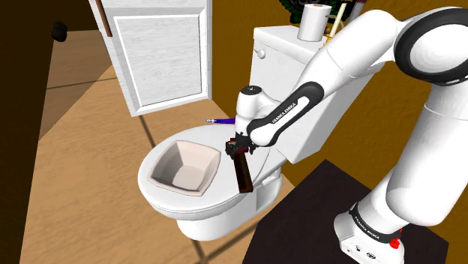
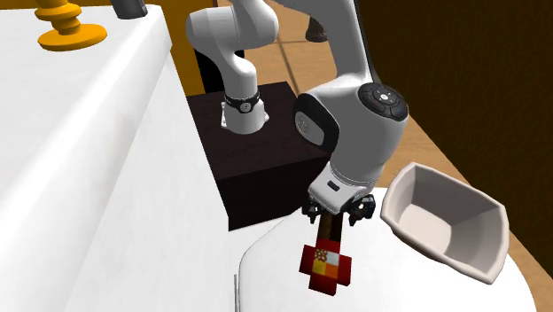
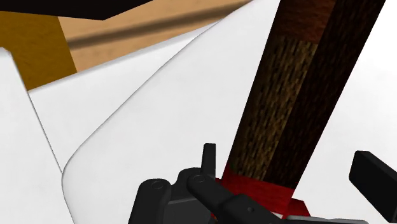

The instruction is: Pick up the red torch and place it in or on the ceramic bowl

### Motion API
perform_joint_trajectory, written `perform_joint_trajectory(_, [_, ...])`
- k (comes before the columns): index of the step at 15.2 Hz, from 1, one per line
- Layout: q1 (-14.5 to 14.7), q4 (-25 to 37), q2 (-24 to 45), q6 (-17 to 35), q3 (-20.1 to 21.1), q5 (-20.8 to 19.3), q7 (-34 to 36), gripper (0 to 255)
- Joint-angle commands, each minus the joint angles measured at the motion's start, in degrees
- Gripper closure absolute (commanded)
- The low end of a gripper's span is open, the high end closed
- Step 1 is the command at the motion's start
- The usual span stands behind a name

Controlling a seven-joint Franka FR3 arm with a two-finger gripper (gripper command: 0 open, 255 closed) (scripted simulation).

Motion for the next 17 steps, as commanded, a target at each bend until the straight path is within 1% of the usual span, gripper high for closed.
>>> perform_joint_trajectory(1, [0.6, 0.9, 2.2, 1.2, -0.7, -1.3, 1.3, 0])
perform_joint_trajectory(6, [1.7, 1.6, 6.5, 4.8, -2.4, -3.7, 3.0, 0])
perform_joint_trajectory(14, [1.7, 1.6, 6.5, 4.8, -2.4, -3.6, 3.0, 0])
perform_joint_trajectory(15, [1.7, 1.6, 6.5, 4.8, -2.4, -3.6, 3.0, 255])
perform_joint_trajectory(17, [1.7, 1.6, 6.5, 4.8, -2.4, -3.6, 3.0, 255])
